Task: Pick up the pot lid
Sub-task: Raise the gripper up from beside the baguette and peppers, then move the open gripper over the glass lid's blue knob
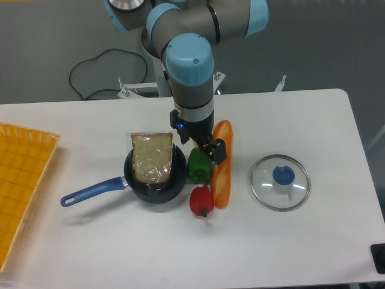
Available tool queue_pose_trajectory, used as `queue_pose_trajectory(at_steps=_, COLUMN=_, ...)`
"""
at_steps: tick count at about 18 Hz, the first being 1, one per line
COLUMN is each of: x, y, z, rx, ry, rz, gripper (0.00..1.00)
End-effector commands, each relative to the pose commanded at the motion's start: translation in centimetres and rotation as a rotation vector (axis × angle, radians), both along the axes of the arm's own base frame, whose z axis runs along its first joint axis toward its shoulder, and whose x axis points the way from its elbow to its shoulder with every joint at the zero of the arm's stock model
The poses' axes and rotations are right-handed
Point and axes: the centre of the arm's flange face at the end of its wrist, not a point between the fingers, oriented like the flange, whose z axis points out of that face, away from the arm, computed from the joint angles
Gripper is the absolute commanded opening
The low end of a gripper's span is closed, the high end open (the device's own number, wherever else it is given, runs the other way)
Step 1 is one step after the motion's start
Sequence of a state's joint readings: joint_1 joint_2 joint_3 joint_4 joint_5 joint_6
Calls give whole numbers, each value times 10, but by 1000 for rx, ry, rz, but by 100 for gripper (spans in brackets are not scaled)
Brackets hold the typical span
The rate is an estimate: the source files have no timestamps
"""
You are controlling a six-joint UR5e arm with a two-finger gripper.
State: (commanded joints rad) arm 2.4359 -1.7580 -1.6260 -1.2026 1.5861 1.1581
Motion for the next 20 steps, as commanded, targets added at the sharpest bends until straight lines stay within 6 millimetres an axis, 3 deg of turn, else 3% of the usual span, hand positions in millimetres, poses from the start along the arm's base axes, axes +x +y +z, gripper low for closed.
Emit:
queue_pose_trajectory(at_steps=7, x=-1, y=-43, z=45, rx=27, ry=39, rz=60, gripper=100)
queue_pose_trajectory(at_steps=8, x=-2, y=-47, z=43, rx=24, ry=38, rz=68, gripper=100)
queue_pose_trajectory(at_steps=10, x=-9, y=-53, z=10, rx=1, ry=0, rz=95, gripper=100)
queue_pose_trajectory(at_steps=12, x=-18, y=-56, z=7, rx=15, ry=-4, rz=107, gripper=100)
queue_pose_trajectory(at_steps=14, x=-11, y=-56, z=18, rx=42, ry=-5, rz=101, gripper=100)
queue_pose_trajectory(at_steps=15, x=-4, y=-62, z=37, rx=64, ry=22, rz=102, gripper=100)
queue_pose_trajectory(at_steps=16, x=2, y=-66, z=43, rx=69, ry=34, rz=97, gripper=100)
queue_pose_trajectory(at_steps=20, x=5, y=-68, z=47, rx=66, ry=50, rz=104, gripper=100)
